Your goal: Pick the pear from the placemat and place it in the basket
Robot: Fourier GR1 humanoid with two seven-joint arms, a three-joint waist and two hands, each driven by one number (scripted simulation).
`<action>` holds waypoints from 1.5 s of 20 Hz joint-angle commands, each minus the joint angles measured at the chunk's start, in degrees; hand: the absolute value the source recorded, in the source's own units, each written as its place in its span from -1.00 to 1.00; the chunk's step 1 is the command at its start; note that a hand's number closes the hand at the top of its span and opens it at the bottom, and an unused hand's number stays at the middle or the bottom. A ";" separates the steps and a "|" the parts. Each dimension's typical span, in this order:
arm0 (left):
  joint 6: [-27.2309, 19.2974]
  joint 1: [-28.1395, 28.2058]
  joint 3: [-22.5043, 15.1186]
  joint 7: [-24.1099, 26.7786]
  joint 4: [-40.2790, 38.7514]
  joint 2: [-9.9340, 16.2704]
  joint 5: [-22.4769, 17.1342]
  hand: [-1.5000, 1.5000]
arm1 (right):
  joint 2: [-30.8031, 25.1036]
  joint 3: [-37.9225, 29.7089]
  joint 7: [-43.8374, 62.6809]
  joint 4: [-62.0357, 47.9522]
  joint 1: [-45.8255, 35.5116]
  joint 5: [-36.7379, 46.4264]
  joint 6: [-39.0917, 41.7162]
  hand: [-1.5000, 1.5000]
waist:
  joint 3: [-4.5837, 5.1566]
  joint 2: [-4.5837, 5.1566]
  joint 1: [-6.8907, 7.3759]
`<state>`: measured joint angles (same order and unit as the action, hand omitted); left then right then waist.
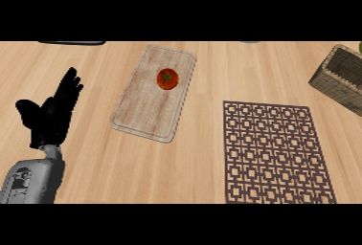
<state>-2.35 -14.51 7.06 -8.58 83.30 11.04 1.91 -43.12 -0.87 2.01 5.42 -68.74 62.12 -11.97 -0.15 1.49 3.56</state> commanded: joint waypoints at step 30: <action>-1.24 -1.66 -0.04 -1.45 -0.18 -0.66 0.91 0.00 | 0.84 -12.54 4.32 2.49 1.49 -12.11 -1.75 -1.00 | -0.06 -0.25 -0.82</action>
<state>-3.25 -14.92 6.98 -9.06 83.47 10.26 2.57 -42.82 -9.60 6.91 6.05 -66.72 53.79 -10.16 -0.22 1.38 3.15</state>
